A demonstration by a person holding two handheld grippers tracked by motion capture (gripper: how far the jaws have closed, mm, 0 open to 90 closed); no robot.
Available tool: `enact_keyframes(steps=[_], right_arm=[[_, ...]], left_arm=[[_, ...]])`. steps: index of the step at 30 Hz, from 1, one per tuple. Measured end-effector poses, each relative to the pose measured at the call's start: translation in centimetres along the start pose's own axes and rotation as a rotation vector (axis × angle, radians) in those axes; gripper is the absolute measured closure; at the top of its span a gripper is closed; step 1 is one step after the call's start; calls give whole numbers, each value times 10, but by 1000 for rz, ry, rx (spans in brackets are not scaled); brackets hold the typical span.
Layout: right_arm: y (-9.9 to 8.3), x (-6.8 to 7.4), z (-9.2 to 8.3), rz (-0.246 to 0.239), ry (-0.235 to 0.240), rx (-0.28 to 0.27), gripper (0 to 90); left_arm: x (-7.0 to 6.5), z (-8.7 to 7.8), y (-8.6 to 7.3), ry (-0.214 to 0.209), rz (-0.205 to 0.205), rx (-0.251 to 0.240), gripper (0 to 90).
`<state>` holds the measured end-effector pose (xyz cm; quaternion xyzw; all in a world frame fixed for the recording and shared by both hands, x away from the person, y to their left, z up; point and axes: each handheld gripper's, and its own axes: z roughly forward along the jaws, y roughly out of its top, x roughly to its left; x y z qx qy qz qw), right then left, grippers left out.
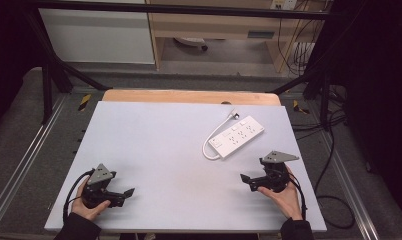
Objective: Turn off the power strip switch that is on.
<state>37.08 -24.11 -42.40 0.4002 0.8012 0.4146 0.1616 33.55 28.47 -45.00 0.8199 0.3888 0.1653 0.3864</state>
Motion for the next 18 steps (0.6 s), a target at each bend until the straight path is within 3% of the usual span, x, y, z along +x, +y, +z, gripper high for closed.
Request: enact_keyframes(steps=[18], right_arm=[[11, -4, 8, -2, -19, 7, 124]], left_arm=[[0, 0, 0, 3, -1, 0, 55]])
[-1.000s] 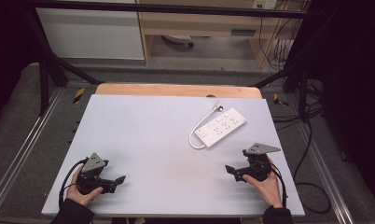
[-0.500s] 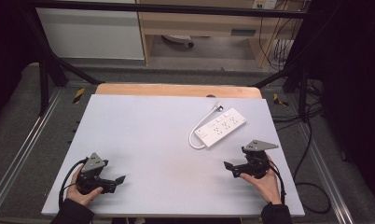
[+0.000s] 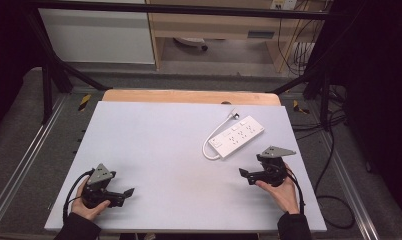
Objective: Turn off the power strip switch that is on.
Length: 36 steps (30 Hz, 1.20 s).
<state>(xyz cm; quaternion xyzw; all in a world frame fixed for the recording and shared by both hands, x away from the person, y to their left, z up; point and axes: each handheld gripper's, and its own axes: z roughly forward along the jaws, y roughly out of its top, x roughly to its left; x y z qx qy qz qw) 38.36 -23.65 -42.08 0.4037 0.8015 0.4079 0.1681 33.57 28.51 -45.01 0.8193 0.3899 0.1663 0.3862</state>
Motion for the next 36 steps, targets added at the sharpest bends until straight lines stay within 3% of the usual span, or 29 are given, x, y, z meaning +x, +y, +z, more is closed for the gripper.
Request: enact_keyframes(steps=[16, 36], right_arm=[[19, 1, 4, -18, -4, -32, 283], [35, -4, 14, -2, -9, -52, 462]], left_arm=[[0, 0, 0, 0, -1, -1, 55], [0, 0, 0, 4, -2, -1, 56]])
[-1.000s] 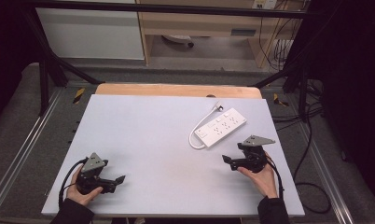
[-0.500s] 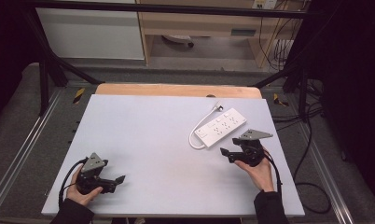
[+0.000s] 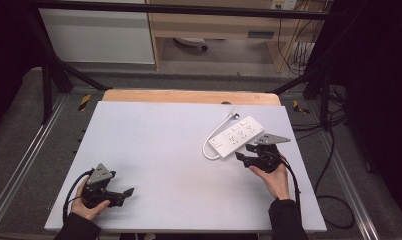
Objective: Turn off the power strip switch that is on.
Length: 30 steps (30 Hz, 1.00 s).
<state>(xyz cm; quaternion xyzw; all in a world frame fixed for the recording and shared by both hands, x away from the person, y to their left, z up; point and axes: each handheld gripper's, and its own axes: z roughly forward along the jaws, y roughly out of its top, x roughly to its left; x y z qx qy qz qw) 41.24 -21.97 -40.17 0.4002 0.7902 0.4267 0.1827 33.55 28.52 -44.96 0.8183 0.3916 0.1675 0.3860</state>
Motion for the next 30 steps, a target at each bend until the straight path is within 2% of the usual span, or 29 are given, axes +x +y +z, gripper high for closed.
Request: enact_keyframes(steps=[4, 30], right_arm=[[2, -2, 4, 15, -2, -8, 506], [22, -9, 21, 31, -3, -22, 721]], left_arm=[[0, 0, 0, 1, 2, 0, 56], [0, 0, 0, 0, -2, -2, 56]])
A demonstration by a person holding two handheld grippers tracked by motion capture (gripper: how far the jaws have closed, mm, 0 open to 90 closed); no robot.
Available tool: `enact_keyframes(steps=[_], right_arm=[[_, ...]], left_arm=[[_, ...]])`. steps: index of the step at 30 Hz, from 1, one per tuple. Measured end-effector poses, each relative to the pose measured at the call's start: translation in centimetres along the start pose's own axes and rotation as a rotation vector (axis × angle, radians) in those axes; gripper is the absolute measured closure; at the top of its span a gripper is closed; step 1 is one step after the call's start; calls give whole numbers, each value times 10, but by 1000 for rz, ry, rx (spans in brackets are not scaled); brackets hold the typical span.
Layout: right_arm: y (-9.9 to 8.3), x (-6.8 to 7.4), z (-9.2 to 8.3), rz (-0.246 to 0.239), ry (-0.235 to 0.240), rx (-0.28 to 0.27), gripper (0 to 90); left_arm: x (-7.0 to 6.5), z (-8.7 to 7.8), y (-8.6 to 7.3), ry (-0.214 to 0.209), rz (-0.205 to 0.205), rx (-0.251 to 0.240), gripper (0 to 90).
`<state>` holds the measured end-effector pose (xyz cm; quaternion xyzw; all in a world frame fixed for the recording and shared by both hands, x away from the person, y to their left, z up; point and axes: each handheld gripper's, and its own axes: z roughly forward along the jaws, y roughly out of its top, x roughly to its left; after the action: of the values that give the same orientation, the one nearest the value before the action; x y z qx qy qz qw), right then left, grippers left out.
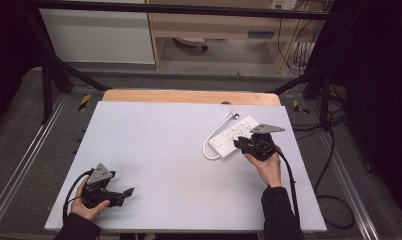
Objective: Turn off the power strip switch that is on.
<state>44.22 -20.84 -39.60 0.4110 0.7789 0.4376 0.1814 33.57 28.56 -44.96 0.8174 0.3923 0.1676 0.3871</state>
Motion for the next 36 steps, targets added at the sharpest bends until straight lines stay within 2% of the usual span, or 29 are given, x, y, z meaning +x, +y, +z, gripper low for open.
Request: enact_keyframes(steps=[20, 36], right_arm=[[8, -10, 16, 28, -19, -14, 837], [3, -17, 37, 58, -15, -4, 900]], left_arm=[[0, 0, 0, -1, 1, 0, 57], [1, 0, 0, -1, -1, -1, 57]])
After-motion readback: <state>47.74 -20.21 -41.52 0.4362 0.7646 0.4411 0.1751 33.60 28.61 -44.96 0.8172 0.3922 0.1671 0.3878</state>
